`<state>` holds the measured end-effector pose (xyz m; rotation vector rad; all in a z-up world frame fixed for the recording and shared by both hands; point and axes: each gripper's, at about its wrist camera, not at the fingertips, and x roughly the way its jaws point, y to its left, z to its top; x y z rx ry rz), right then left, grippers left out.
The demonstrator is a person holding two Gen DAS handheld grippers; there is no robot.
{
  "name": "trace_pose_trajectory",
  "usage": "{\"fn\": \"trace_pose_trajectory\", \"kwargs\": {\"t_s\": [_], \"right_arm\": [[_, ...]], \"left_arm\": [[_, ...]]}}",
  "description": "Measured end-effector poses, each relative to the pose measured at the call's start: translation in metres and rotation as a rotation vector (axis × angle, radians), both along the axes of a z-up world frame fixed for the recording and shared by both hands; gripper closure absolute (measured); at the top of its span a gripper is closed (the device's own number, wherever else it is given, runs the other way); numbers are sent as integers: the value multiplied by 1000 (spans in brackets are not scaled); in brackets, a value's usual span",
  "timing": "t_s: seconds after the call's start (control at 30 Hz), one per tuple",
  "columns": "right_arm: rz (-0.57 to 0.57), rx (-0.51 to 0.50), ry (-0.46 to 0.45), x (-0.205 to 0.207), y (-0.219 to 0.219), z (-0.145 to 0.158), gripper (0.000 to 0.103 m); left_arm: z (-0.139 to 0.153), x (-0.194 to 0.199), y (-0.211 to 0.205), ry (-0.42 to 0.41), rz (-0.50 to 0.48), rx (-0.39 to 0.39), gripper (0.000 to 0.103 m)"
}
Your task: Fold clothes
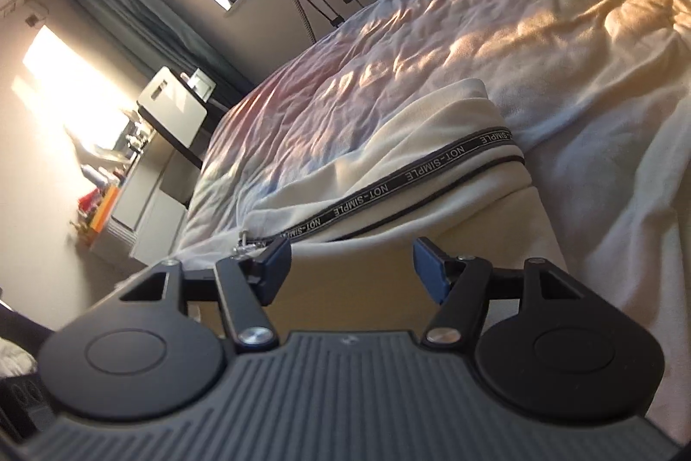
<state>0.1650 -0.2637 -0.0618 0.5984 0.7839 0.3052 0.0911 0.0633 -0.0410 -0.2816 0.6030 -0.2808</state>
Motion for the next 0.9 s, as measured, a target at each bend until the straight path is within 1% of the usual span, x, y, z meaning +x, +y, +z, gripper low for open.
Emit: {"fn": "trace_pose_trajectory", "kwargs": {"t_s": [0.07,0.13,0.17,0.23,0.37,0.43,0.5,0.53,0.6,0.67,0.77,0.8,0.87,0.9], "right_arm": [[54,-75,13,2,11,-1,37],[104,-109,20,5,19,-7,37],[105,-149,7,7,25,-9,38],[109,-220,-22,9,34,-12,46],[139,-194,-131,7,36,8,46],[156,-136,-194,5,31,22,46],[152,-99,-259,2,26,34,46],[134,-115,-269,3,25,35,46],[93,-176,-268,8,25,33,45],[80,-252,-242,16,31,24,36],[156,-312,-207,29,46,10,36],[184,-351,-208,29,54,7,35],[266,-480,-249,23,75,3,30],[307,-545,-269,19,85,1,29]], "left_arm": [[-4,4,-3,9,14,16,100],[-8,9,-3,25,22,19,100],[-10,11,-3,34,20,21,100],[-13,11,-4,49,5,34,100],[-14,10,-7,61,-26,61,100],[-14,10,-10,62,-33,75,100],[-13,8,-12,41,-34,87,100],[-11,7,-13,27,-36,89,100],[-6,4,-14,3,-59,83,100],[-2,1,-13,-13,-82,68,100],[1,0,-7,-22,-99,42,100],[2,-1,-4,-23,-99,32,100],[4,1,2,-22,-88,16,102],[4,1,5,-22,-82,9,102]]}}
